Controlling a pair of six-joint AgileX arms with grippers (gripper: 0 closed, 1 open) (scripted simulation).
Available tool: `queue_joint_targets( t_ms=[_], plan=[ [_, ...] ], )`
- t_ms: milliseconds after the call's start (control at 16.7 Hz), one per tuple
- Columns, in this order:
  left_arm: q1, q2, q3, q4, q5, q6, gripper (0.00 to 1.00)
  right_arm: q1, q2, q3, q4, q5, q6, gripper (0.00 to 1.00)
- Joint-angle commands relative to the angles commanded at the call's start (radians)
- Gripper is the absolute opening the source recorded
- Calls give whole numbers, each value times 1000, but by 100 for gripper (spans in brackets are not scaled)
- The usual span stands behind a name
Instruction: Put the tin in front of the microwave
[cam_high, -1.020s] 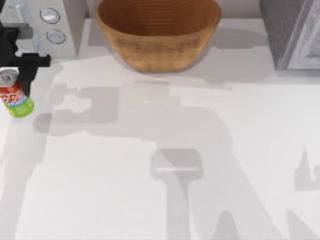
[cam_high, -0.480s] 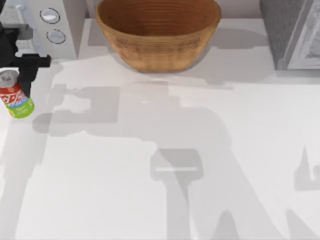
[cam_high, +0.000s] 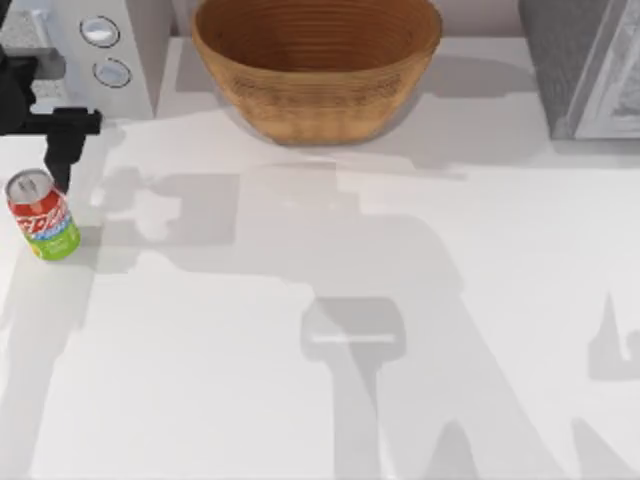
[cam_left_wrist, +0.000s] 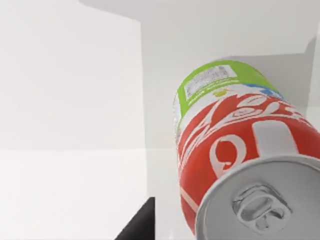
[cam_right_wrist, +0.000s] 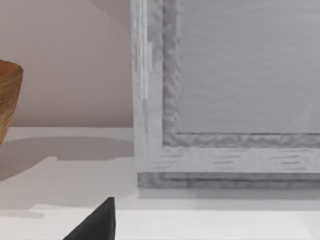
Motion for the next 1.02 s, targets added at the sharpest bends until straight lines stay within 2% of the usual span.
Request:
queue_joint_targets(
  t_ms=[600, 1020],
  plan=[
    [-1, 2, 4, -4, 0, 0, 100, 0, 0, 0, 0, 0, 0, 100],
    [-2, -1, 156, -157, 0, -1, 100, 0, 0, 0, 0, 0, 0, 100]
  ],
)
